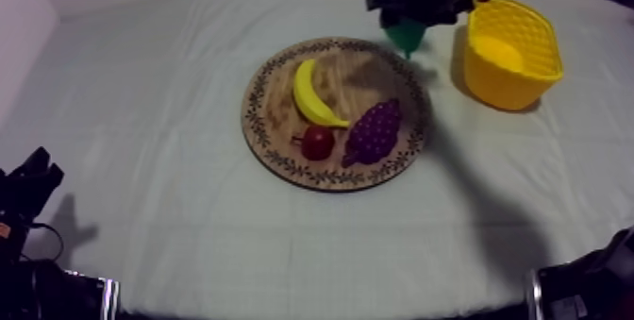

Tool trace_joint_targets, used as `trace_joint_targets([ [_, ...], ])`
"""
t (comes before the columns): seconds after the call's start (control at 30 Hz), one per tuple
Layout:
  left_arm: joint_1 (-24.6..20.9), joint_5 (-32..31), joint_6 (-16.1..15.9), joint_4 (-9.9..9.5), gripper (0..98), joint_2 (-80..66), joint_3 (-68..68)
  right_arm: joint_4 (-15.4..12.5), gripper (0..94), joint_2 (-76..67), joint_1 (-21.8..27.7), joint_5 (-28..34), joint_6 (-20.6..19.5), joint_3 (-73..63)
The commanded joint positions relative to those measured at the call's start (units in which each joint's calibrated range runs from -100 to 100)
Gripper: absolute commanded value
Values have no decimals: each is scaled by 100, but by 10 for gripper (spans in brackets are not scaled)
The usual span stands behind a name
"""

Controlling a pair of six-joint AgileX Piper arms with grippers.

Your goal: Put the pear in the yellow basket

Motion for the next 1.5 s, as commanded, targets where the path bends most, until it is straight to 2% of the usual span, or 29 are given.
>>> trace_joint_targets([
  [0.0, -3, 2, 0, 0, 1, -4, 0, -16, 522, -307, 235, -1, 55, 145],
  [0.27, -3, 2, 0, 0, 1, -4, 0, 116, 526, -891, 904, 32, 104, 769],
  [0.6, -3, 2, 0, 0, 1, -4, 0, 305, 532, -839, 1591, -344, 69, 1308],
  [0.9, -3, 2, -1, 0, 1, -4, 0, 487, 537, 8, 1800, -699, -16, 1055],
  [1.17, -3, 2, 0, 0, 1, -4, 0, 511, 555, 844, 1806, -826, 38, 375],
  [1.33, -3, 2, 0, 0, 1, -4, 0, 501, 610, 1071, 1813, -815, -1, 89],
  [1.47, -3, 2, 0, 0, 1, -4, 0, 617, 648, 1066, 1786, -739, -180, 28],
])
